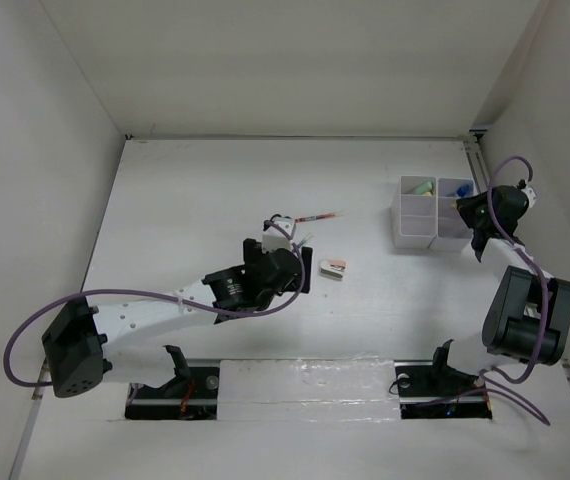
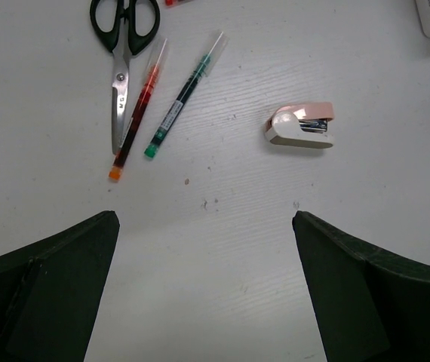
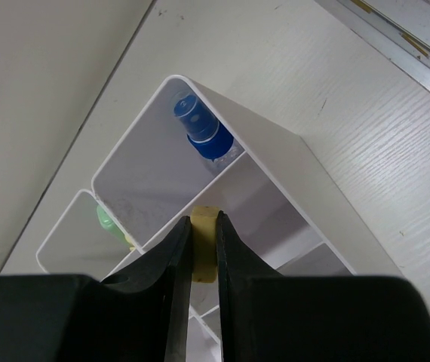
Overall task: Sort the stationery into containers
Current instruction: Place the stationery in the storage box.
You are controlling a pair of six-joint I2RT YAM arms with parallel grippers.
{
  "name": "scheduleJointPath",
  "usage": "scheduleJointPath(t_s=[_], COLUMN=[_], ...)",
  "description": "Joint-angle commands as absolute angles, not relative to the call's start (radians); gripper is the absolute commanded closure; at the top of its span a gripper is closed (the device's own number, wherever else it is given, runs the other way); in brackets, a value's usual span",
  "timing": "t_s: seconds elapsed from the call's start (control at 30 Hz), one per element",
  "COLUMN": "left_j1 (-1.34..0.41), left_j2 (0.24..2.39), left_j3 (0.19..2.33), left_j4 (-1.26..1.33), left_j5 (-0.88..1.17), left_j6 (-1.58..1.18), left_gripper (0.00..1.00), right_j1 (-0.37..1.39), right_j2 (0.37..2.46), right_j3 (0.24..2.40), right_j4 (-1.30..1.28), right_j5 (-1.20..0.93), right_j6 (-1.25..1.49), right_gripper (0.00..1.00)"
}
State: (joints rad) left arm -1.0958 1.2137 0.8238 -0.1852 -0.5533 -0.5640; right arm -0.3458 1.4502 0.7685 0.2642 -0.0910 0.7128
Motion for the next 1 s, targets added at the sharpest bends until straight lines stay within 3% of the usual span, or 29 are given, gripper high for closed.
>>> scheduleJointPath(t_s=[0.0,0.37,0.57,0.97], left_j1=[-1.097,-1.097,-1.097,-1.097], left_j2=[1.181,1.181,1.181,1.172], left_j3=[0.808,0.808,0.808,0.822], left_j4=[-0.152,-0.152,-0.152,-0.199], left_j5=[-0.548,-0.538,-0.538,-0.618], left_j6=[-0.545,-0.535,-0.535,-0.591], left_gripper=[0.0,0.0,0.0,0.0], right_j1=[-0.353,-0.353,-0.353,-0.353], right_j2=[1.466,1.477,1.477,1.401], right_j3=[0.775,0.756,0.756,0.727], right_j4=[0.337,0.347,0.347,0.367], right_j5=[-0.1,-0.109,-0.109,-0.183], right_j6=[0.719,0.719,0.719,0.719], right_gripper=[0.9,0.76,0.56,0.55])
